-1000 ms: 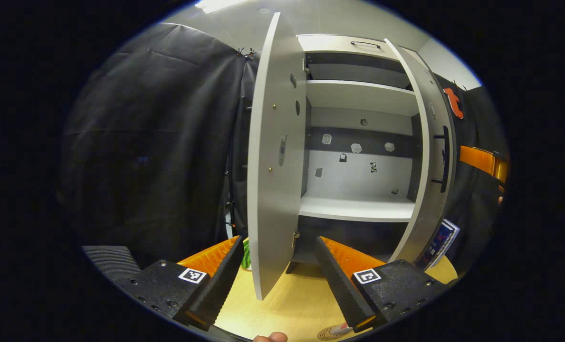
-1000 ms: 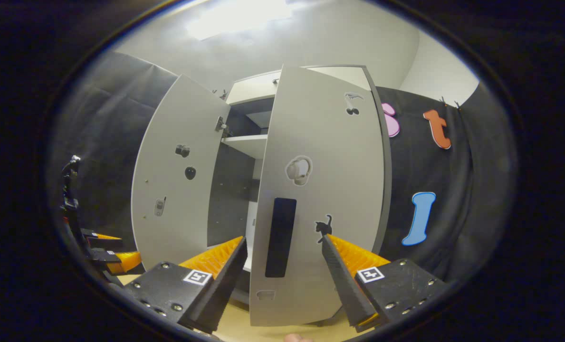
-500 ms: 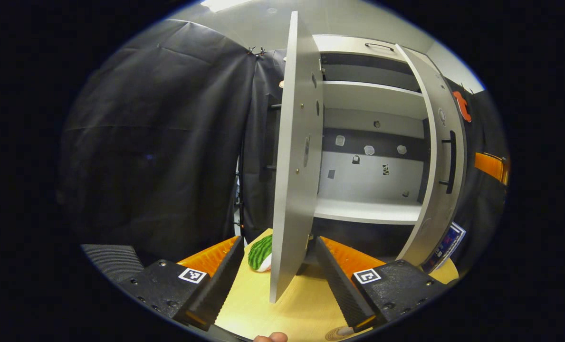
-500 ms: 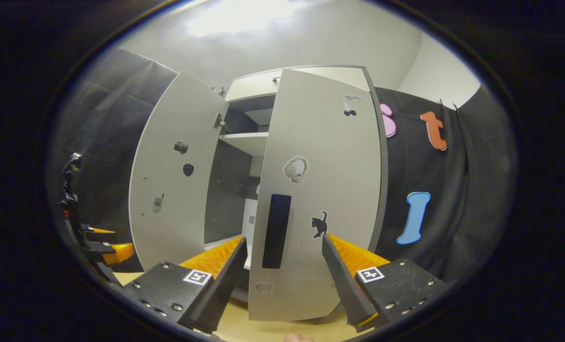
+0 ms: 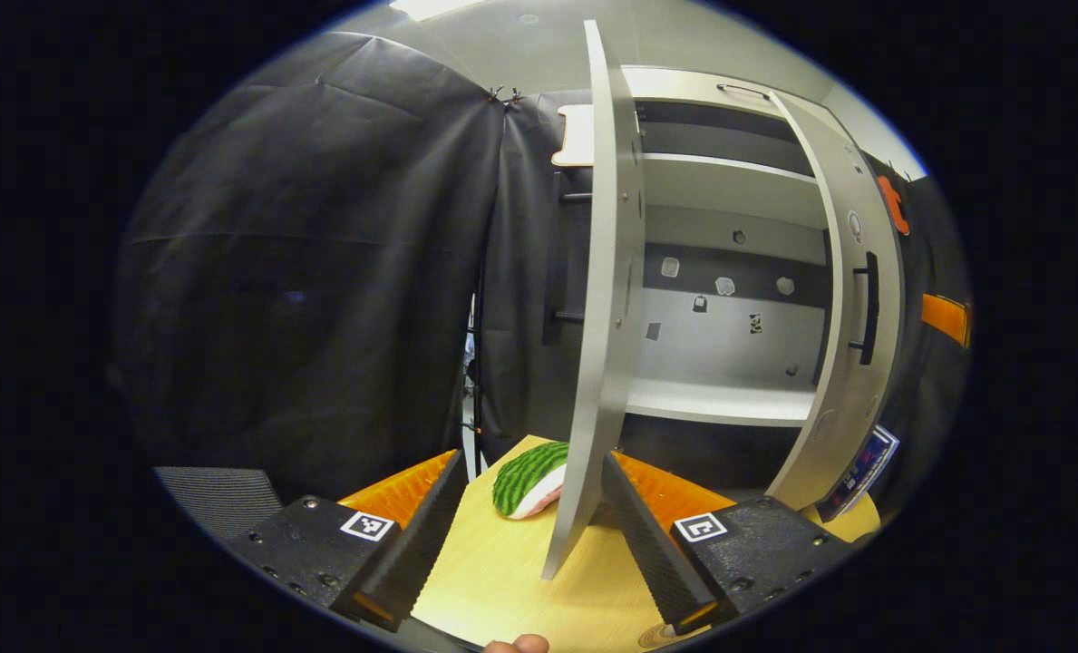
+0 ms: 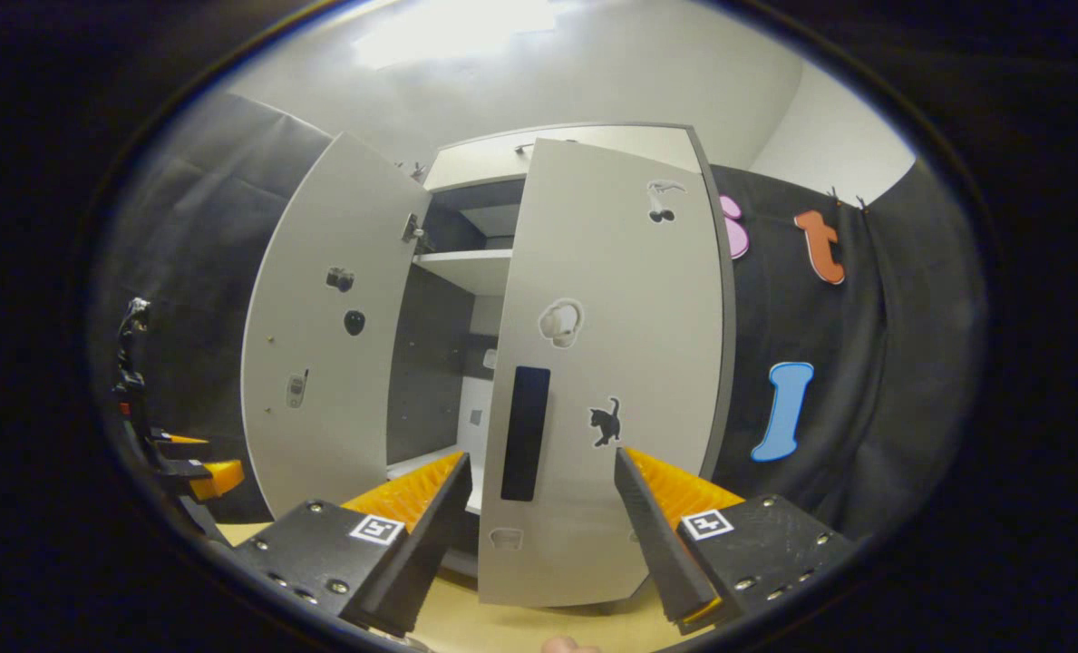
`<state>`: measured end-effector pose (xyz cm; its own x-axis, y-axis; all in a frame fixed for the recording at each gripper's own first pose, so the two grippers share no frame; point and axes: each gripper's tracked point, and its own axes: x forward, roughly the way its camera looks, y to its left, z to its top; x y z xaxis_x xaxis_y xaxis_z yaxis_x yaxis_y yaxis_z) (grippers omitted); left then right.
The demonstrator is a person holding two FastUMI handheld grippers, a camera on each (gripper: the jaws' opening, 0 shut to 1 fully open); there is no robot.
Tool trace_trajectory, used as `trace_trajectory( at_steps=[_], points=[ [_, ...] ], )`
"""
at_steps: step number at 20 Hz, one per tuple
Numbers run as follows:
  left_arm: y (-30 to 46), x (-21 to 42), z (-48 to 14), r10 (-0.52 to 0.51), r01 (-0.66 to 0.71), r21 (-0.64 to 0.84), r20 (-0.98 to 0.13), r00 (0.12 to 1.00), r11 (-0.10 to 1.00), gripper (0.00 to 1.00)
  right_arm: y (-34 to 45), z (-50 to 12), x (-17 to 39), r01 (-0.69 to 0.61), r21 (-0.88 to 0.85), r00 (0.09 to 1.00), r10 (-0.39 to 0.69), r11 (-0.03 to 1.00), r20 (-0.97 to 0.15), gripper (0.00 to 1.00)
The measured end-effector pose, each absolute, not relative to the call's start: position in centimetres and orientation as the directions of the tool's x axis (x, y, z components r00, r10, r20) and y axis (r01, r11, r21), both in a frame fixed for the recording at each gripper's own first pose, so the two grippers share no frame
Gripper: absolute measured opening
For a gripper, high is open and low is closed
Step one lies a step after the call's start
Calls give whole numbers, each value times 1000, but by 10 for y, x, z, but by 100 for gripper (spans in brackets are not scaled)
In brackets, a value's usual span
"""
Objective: Grasp the bottle in the cabinet with the left hand and place it on the coaster, then close the right door with the right hand and the left door with the left hand.
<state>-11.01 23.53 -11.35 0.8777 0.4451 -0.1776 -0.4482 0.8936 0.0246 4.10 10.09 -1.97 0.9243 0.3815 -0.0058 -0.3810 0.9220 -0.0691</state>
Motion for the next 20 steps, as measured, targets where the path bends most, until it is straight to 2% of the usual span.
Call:
trace_trajectory(
  at_steps=[1, 2, 3, 4, 6, 10, 11, 12, 13, 17, 18, 19, 20],
  points=[
    [237, -111, -114, 445, -448, 24, -176, 878, 894, 96, 101, -20, 41, -376, -70, 926, 377, 924, -6, 95],
    [240, -110, -112, 445, -448, 23, -171, 879, 894, 93, 101, -20, 41, -371, -70, 928, 371, 926, -6, 95],
    [244, -109, -110, 445, -448, 23, -165, 880, 894, 97, 103, -20, 41, -366, -70, 930, 367, 928, -6, 95],
    [247, -108, -109, 446, -448, 24, -159, 881, 894, 93, 103, -21, 41, -361, -70, 932, 362, 930, -7, 95],
    [254, -108, -105, 448, -449, 26, -152, 881, 893, 97, 105, -21, 41, -352, -69, 936, 352, 933, -8, 95],
    [267, -105, -102, 451, -450, 38, -147, 881, 892, 96, 110, -22, 41, -334, -48, 943, 334, 941, -5, 95],
    [270, -104, -102, 450, -450, 41, -148, 880, 892, 93, 111, -23, 42, -328, -46, 945, 328, 944, -5, 95],
    [272, -103, -102, 449, -448, 42, -149, 881, 893, 97, 111, -23, 42, -323, -44, 946, 323, 945, -5, 95],
    [275, -101, -102, 449, -447, 43, -149, 881, 893, 96, 112, -24, 42, -319, -43, 948, 319, 947, -7, 93],
    [281, -93, -102, 438, -437, 46, -152, 886, 898, 97, 115, -25, 43, -303, -36, 953, 302, 952, -9, 95],
    [282, -91, -102, 436, -434, 48, -152, 887, 900, 93, 115, -25, 42, -299, -30, 954, 299, 954, -8, 95],
    [284, -90, -102, 433, -431, 51, -151, 889, 901, 97, 116, -25, 42, -296, -25, 955, 296, 955, -7, 95],
    [285, -88, -101, 431, -428, 54, -152, 890, 902, 93, 117, -26, 43, -293, -20, 956, 293, 956, -7, 95]
  ],
)
